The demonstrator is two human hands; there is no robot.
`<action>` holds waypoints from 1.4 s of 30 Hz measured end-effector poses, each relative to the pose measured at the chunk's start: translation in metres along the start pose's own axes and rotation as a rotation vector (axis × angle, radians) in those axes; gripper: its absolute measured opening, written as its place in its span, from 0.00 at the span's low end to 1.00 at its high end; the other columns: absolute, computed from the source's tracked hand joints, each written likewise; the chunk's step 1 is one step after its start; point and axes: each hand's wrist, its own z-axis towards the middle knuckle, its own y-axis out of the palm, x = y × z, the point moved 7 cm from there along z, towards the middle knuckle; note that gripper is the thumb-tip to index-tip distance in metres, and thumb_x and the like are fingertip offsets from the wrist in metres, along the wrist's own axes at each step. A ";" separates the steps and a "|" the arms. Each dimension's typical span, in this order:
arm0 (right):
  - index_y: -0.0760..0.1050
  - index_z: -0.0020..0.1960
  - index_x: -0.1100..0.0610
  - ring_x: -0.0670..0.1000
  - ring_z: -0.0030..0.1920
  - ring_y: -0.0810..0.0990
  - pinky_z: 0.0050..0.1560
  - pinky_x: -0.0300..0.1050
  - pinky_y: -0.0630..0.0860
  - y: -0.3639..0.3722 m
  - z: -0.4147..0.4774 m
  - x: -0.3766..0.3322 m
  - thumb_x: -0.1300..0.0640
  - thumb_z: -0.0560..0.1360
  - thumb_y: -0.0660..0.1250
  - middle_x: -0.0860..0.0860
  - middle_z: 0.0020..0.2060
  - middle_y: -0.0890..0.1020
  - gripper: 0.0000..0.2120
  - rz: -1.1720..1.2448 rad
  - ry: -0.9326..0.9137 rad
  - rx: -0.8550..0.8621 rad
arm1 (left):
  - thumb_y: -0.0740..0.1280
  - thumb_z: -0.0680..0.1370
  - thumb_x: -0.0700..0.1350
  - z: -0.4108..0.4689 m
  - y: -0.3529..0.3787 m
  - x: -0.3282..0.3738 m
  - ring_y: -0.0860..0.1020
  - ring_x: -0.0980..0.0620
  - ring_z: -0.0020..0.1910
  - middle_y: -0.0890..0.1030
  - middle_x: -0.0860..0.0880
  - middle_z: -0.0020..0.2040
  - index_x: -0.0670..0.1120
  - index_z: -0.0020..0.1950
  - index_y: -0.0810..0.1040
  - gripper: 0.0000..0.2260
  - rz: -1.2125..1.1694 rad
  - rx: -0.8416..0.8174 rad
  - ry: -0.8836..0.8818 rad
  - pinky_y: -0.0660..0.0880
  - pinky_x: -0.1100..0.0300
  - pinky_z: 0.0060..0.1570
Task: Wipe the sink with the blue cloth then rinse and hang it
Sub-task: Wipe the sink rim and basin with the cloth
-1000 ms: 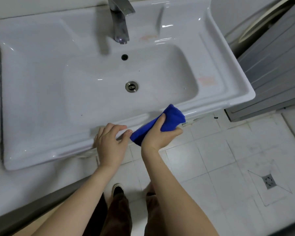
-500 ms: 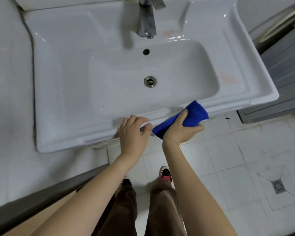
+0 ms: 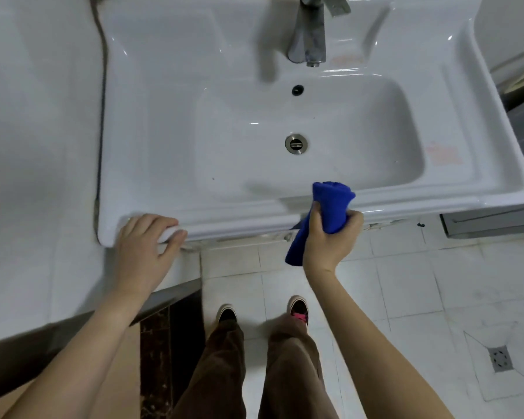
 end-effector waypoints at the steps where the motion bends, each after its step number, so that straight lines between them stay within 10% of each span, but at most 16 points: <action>1: 0.66 0.47 0.54 0.38 0.33 0.73 0.38 0.31 0.72 -0.015 0.015 -0.001 0.51 0.72 0.73 0.46 0.40 0.73 0.16 -0.008 -0.001 0.065 | 0.60 0.77 0.58 -0.001 0.001 -0.002 0.74 0.47 0.53 0.80 0.49 0.51 0.46 0.54 0.82 0.19 -0.009 -0.014 -0.001 0.66 0.57 0.55; 5: 0.67 0.47 0.54 0.40 0.35 0.73 0.40 0.36 0.71 -0.035 0.029 -0.006 0.47 0.72 0.71 0.52 0.44 0.76 0.16 -0.024 -0.006 0.203 | 0.61 0.76 0.59 -0.002 0.002 -0.004 0.73 0.49 0.53 0.80 0.50 0.51 0.47 0.54 0.83 0.20 -0.059 0.003 -0.052 0.67 0.57 0.56; 12: 0.74 0.49 0.57 0.43 0.37 0.72 0.37 0.30 0.66 0.042 -0.053 -0.013 0.51 0.73 0.73 0.47 0.45 0.74 0.12 -0.274 -0.396 -0.266 | 0.62 0.76 0.58 -0.001 0.000 -0.007 0.73 0.52 0.52 0.80 0.51 0.50 0.47 0.53 0.83 0.18 -0.099 0.020 -0.055 0.65 0.61 0.54; 19: 0.67 0.46 0.49 0.42 0.37 0.74 0.45 0.41 0.75 -0.029 0.010 -0.001 0.44 0.74 0.69 0.47 0.43 0.76 0.13 -0.143 -0.087 0.152 | 0.68 0.78 0.52 -0.004 -0.003 -0.003 0.73 0.52 0.54 0.81 0.50 0.51 0.47 0.54 0.83 0.11 -0.084 0.029 -0.074 0.64 0.63 0.52; 27: 0.73 0.51 0.60 0.52 0.38 0.77 0.34 0.41 0.69 0.066 -0.088 -0.016 0.42 0.73 0.65 0.53 0.47 0.77 0.20 -0.319 -0.508 -0.266 | 0.69 0.77 0.50 -0.004 -0.005 -0.002 0.74 0.51 0.54 0.80 0.51 0.51 0.46 0.54 0.83 0.10 -0.099 0.028 -0.089 0.64 0.63 0.52; 34: 0.68 0.53 0.55 0.32 0.37 0.75 0.37 0.27 0.68 0.000 -0.025 0.009 0.45 0.77 0.67 0.46 0.44 0.77 0.15 -0.048 -0.068 0.174 | 0.61 0.75 0.59 -0.003 0.000 -0.007 0.75 0.49 0.52 0.81 0.51 0.48 0.46 0.51 0.83 0.20 -0.129 0.050 -0.084 0.66 0.62 0.52; 42: 0.72 0.52 0.63 0.57 0.37 0.79 0.31 0.48 0.75 0.104 -0.146 -0.018 0.45 0.73 0.64 0.58 0.46 0.76 0.21 -0.255 -0.459 -0.248 | 0.65 0.77 0.54 -0.006 -0.006 -0.012 0.72 0.54 0.57 0.79 0.50 0.56 0.47 0.60 0.81 0.16 -0.176 -0.065 -0.039 0.69 0.59 0.60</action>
